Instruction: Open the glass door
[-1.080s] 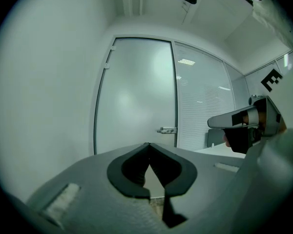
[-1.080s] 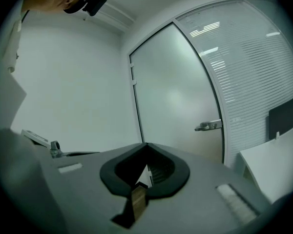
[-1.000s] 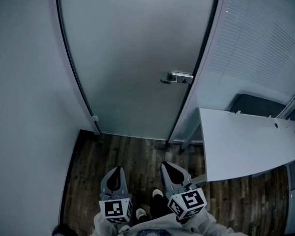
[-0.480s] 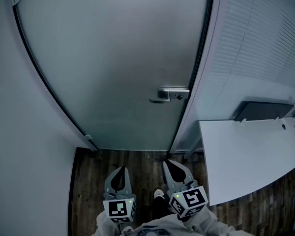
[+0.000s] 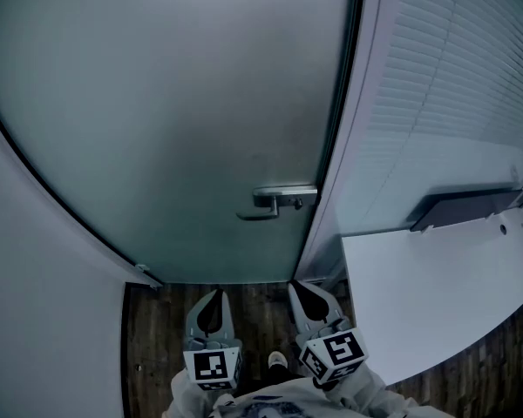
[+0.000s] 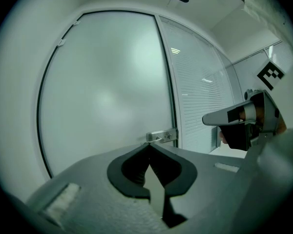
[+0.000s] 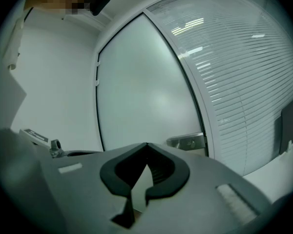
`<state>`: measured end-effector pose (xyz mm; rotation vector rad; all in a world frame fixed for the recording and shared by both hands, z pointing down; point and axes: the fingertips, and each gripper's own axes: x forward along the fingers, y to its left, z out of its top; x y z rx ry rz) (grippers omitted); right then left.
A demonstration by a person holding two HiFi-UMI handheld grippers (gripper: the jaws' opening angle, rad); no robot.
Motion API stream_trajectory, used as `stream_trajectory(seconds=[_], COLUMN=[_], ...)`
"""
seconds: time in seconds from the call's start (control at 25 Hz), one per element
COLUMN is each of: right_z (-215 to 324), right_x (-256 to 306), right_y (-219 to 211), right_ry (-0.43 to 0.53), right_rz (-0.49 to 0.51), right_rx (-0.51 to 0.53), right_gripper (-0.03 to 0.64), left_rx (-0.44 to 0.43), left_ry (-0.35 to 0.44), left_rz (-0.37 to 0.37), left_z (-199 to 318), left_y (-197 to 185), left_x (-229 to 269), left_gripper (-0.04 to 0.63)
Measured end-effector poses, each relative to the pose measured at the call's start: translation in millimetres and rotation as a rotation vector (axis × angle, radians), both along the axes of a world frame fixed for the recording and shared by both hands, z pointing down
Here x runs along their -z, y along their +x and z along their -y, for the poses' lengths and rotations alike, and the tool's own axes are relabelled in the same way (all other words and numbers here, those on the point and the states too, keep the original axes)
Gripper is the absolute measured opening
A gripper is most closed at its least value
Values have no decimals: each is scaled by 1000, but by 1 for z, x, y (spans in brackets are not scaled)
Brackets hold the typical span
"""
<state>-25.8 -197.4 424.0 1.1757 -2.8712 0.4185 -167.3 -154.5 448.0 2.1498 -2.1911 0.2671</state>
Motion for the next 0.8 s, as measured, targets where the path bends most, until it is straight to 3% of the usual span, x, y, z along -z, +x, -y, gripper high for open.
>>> stream_trajectory(seconds=[0.2,0.56,0.68,0.8], right_z=[27,41,41,42], right_x=[-20,-17,-14,-13], right_y=[16,37,42,45], right_ry=[-11,-24,-18,-16], right_rz=[1,6,-3,-5], right_rx=[-53,-175,-204,-232], right_gripper=[5,5,5,5], left_rx=[-24,-97,-133,-183], left_ry=[-17,-41,-76,-108], left_rz=[124,150,196,321], left_z=[39,78,86,98], left_y=[4,-5,-7,-8], left_x=[-16,-18,-26,-39], left_gripper=[5,9,94,157])
